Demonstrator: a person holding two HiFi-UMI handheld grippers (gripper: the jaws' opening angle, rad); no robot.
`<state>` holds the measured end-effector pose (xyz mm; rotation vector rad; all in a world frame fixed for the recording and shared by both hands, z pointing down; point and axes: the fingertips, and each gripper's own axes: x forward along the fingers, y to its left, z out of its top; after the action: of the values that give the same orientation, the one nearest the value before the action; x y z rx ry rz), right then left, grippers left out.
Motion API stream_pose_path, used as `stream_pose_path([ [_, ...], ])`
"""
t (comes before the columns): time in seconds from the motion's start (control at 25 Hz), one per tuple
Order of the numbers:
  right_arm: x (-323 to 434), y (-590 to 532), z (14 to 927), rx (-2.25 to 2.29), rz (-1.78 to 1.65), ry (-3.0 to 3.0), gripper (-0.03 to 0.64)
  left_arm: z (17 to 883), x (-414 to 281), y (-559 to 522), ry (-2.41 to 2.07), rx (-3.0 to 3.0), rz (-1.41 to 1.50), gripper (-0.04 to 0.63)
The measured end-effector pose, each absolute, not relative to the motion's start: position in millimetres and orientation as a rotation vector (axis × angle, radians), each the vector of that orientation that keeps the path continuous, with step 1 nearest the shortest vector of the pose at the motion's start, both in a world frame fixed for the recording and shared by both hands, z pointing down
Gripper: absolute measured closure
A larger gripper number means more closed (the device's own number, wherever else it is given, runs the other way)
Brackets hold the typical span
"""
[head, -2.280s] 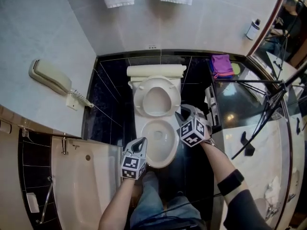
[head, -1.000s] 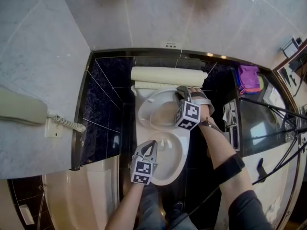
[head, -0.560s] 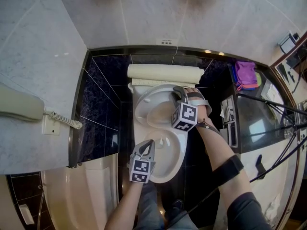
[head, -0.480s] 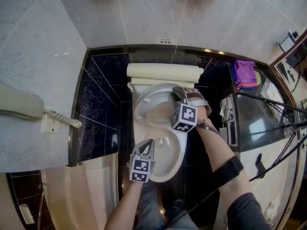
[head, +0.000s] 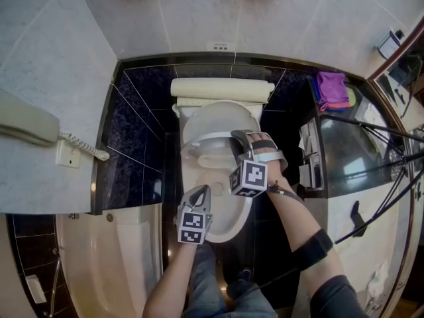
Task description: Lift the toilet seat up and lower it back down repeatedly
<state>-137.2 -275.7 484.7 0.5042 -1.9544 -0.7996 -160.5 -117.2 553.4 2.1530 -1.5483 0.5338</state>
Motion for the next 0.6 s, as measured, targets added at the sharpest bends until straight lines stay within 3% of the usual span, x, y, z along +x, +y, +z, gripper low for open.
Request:
stream_pose_path([
  [0.6, -105, -122, 512, 0.483, -0.850, -1.981, 0.531, 566, -131, -79, -1.584, 2.111, 0.559, 0.603],
])
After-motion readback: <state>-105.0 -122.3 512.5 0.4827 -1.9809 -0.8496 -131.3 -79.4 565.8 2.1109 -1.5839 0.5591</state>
